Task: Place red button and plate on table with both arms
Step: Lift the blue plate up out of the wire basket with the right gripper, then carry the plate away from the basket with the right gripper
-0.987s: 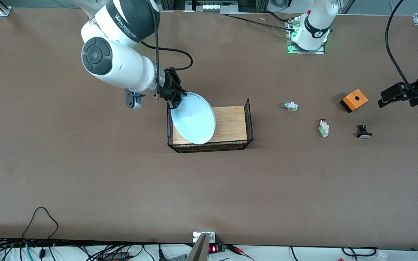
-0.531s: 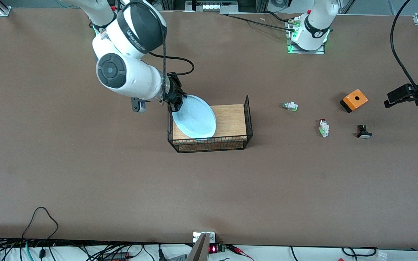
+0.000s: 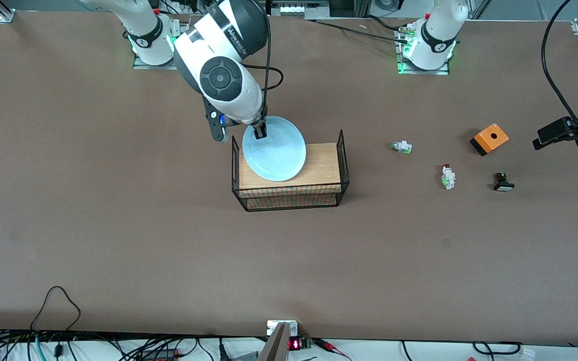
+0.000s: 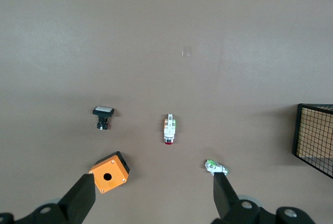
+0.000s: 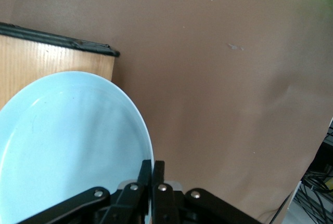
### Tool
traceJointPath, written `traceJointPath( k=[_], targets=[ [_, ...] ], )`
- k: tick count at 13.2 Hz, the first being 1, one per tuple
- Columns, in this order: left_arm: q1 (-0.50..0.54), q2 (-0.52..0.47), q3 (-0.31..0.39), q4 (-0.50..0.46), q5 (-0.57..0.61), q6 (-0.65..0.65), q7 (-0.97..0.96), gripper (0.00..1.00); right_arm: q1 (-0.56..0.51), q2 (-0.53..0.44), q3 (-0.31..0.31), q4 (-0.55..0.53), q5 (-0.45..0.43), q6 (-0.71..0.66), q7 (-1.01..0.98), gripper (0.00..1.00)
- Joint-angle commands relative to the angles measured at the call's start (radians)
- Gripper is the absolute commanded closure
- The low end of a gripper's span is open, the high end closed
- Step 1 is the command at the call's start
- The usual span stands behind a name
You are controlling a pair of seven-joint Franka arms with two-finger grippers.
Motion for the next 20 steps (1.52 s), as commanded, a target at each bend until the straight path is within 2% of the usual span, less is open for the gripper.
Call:
traceJointPath(
  k=[1,4,9,11,13,16,20],
  targets=[
    [0.012,-0.004,-0.003,-0.011,-0.002,0.012,0.012,0.00,0.045,-0.024,-0.004,-0.016,-0.017,-0.055,-0.004,1.00],
    [0.014,-0.004,-0.003,-0.013,-0.001,0.012,0.012,0.00,0.087,-0.097,-0.006,-0.007,-0.018,-0.154,0.002,1.00],
    [0.014,-0.006,-0.003,-0.011,-0.001,0.009,0.012,0.00,0.093,-0.254,0.002,-0.003,-0.024,-0.324,-0.013,1.00],
    [0.014,-0.006,-0.003,-0.011,-0.001,0.007,0.012,0.00,0.105,-0.289,0.002,-0.003,-0.072,-0.404,-0.059,1.00],
    [0.014,-0.006,-0.004,-0.011,-0.001,0.007,0.012,0.00,0.095,-0.320,-0.007,-0.005,-0.148,-0.504,-0.227,1.00],
    [0.014,-0.006,-0.006,-0.011,-0.001,0.007,0.014,0.00,0.029,-0.354,-0.058,-0.003,-0.254,-0.547,-0.563,1.00],
    [0.012,-0.009,-0.012,-0.007,-0.002,-0.008,0.012,0.00,-0.065,-0.354,-0.219,-0.002,-0.294,-0.505,-1.037,1.00]
  ],
)
